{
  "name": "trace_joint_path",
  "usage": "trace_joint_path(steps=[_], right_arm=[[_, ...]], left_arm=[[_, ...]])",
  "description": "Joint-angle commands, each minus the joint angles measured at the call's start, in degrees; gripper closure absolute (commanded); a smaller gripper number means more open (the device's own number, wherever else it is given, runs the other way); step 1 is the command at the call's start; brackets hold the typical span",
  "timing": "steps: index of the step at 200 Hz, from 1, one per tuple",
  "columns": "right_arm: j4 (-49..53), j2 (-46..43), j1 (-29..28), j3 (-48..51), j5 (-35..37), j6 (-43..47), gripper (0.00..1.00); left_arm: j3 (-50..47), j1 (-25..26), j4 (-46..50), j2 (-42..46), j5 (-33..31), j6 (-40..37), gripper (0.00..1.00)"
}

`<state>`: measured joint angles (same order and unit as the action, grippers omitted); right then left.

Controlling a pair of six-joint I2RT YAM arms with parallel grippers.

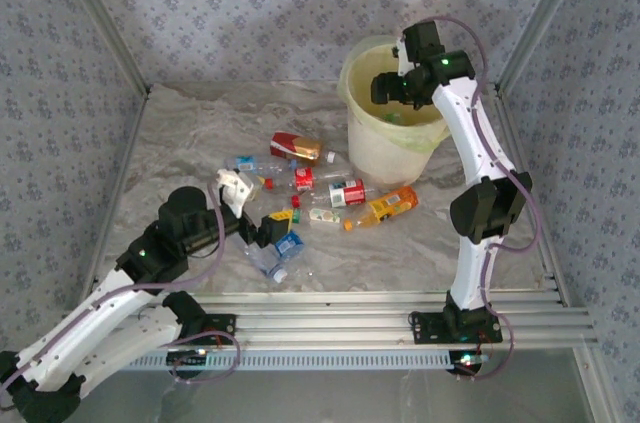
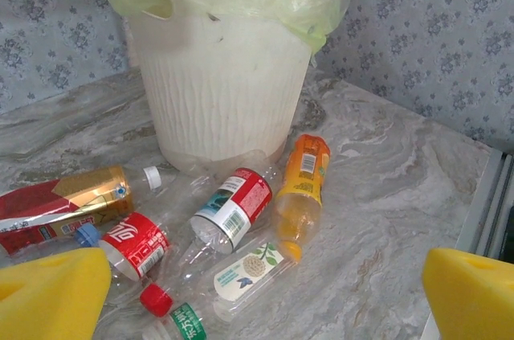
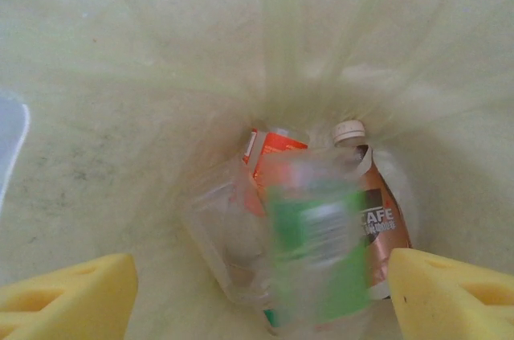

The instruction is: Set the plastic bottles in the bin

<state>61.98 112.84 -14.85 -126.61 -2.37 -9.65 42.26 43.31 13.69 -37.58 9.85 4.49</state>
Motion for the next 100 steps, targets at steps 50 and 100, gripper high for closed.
trace_joint_path(steps=[50, 100], right_arm=[[-4.4, -14.2, -0.4, 9.4, 1.6, -0.1, 0.15], [-8.5, -27.8, -3.2, 23.1, 1.2, 1.4, 0.15]], left_arm=[[4.2, 0.5, 3.6, -2.5, 0.6, 1.3, 0.00], [9.3, 0.4, 11.8, -7.8, -2.9, 9.1, 0.00]])
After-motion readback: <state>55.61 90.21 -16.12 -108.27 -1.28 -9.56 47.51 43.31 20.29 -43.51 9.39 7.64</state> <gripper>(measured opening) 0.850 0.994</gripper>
